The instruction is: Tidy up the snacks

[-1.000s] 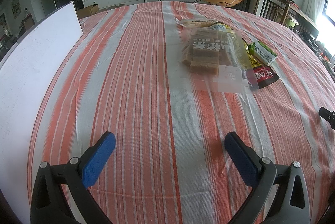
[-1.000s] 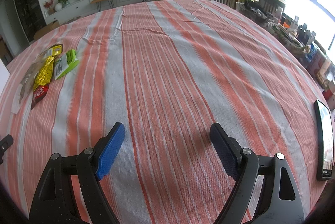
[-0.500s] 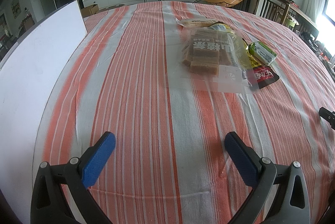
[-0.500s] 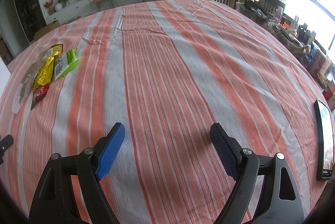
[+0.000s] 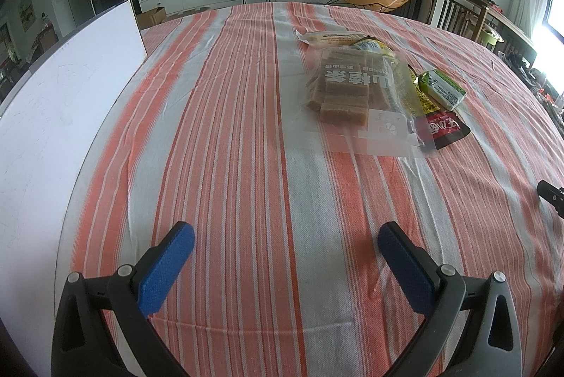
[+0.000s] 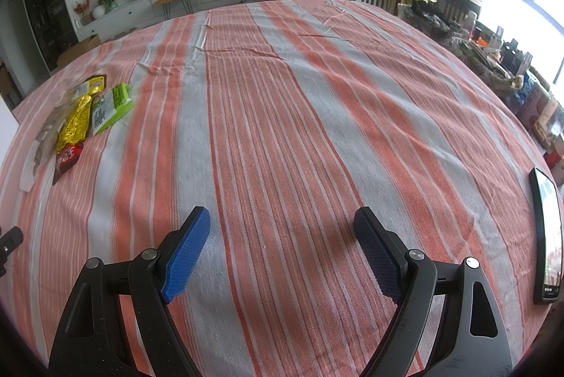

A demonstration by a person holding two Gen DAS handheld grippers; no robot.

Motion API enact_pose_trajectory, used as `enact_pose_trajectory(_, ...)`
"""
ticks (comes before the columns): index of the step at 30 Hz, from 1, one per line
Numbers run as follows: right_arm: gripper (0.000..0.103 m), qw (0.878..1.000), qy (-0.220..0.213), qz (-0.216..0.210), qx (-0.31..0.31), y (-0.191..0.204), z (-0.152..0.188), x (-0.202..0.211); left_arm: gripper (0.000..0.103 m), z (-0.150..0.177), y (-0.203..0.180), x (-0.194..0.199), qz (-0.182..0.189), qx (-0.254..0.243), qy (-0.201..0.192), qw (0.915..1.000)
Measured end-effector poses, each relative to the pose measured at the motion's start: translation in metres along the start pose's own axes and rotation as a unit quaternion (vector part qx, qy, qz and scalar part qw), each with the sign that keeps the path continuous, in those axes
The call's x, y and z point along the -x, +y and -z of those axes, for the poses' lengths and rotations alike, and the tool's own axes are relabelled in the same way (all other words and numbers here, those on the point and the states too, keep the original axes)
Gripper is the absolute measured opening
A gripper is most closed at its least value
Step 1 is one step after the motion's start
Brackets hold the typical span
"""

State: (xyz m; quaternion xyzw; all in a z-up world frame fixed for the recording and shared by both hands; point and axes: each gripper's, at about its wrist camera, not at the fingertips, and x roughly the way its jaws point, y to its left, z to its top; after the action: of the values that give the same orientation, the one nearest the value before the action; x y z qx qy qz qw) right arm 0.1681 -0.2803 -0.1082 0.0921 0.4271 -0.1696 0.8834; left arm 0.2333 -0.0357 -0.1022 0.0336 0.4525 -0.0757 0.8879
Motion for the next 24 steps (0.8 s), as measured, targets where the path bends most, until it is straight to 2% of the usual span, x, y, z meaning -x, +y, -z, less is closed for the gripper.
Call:
enact_pose_trajectory(20, 0.087, 1.000, 0.000, 0.000, 0.000, 0.000, 0.000, -0.001, 0.103, -0.001, 0.000, -0.001, -0.005, 0.007, 0.003, 1.0000)
enact_pose_trajectory(22, 0.087, 1.000, 0.000, 0.000, 0.000, 0.000, 0.000, -0.001, 0.103, -0.005, 0.000, -0.003, -0.003, 0.004, 0.029, 0.9996)
enact_pose_trajectory(24, 0.087, 1.000, 0.000, 0.000, 0.000, 0.000, 0.000, -0.001, 0.100, -0.019, 0.003, -0.005, 0.022, 0.017, 0.081, 0.9963)
